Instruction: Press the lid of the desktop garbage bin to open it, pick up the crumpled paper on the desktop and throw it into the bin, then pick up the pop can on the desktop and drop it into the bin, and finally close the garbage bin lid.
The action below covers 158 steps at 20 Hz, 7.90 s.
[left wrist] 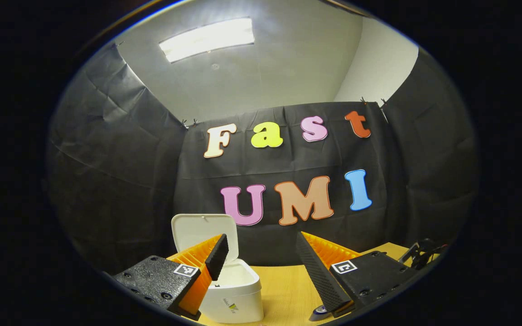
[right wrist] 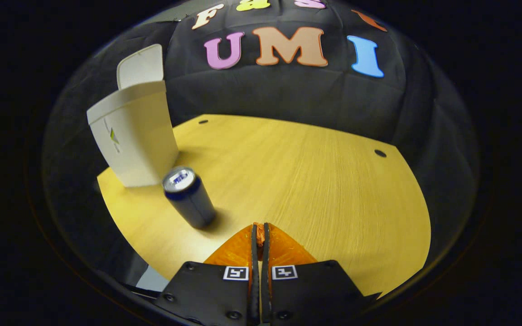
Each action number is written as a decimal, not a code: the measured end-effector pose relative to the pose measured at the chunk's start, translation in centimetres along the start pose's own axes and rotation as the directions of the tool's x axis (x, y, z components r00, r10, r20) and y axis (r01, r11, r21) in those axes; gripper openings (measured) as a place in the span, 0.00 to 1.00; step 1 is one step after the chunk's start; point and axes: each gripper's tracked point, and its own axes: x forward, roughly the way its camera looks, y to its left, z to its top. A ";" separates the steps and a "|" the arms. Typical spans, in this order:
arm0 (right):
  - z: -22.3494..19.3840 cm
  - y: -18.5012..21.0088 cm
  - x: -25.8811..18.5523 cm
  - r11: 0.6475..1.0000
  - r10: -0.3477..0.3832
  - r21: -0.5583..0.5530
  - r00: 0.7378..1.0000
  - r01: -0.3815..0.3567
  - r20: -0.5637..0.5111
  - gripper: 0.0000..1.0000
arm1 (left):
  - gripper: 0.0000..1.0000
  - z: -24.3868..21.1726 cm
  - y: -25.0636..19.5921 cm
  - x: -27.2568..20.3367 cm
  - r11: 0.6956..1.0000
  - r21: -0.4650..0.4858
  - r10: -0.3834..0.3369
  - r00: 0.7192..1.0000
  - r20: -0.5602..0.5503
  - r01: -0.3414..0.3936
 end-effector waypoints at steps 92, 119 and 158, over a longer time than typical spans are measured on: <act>10.0 -14.0 -15.9 0.897 -0.441 0.173 0.836 0.406 0.327 0.99 | 0.77 -34.9 -19.0 -2.8 0.909 -0.183 -0.402 0.673 -0.621 0.374; 6.9 -12.3 -12.0 0.936 -0.338 0.205 0.894 0.287 0.294 0.99 | 0.76 -14.8 5.3 14.3 0.996 0.066 0.068 0.958 -0.280 -0.052; 5.9 -11.7 -11.0 0.941 -0.325 0.187 0.904 0.282 0.277 0.99 | 0.93 -8.8 13.0 16.7 0.986 -0.045 0.134 0.929 -0.345 -0.159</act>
